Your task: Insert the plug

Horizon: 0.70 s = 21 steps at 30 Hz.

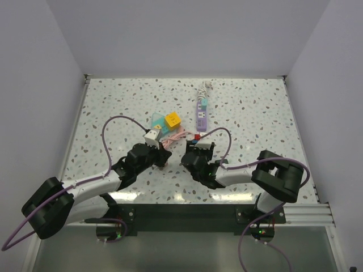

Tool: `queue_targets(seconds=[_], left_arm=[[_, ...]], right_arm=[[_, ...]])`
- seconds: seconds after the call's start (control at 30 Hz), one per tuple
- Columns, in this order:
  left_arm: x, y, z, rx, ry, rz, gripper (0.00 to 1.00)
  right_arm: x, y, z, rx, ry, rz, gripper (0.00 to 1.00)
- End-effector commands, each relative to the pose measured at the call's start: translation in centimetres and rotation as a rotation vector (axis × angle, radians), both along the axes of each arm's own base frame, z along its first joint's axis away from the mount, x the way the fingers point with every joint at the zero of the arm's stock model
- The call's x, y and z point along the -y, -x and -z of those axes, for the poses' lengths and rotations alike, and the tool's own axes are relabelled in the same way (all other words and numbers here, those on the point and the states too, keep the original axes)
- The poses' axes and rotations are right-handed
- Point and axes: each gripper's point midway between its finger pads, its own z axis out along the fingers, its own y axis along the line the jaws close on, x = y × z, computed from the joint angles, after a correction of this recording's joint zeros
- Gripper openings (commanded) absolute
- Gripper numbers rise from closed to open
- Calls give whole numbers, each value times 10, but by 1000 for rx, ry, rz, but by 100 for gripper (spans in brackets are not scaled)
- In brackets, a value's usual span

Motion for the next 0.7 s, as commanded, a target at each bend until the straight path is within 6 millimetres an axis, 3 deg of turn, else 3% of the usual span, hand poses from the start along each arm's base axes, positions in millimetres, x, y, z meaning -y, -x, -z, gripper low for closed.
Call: queue_targets(seconds=[0.0, 0.3, 0.67], left_arm=[[-1, 2, 0, 10, -1, 14, 8], [-1, 1, 0, 9, 0, 16, 6], [-2, 0, -1, 7, -2, 16, 5]], right_arm=[[53, 102, 140, -486, 321, -133, 0], [46, 113, 162, -553, 306, -172, 0], [32, 98, 178, -615, 256, -226, 0]])
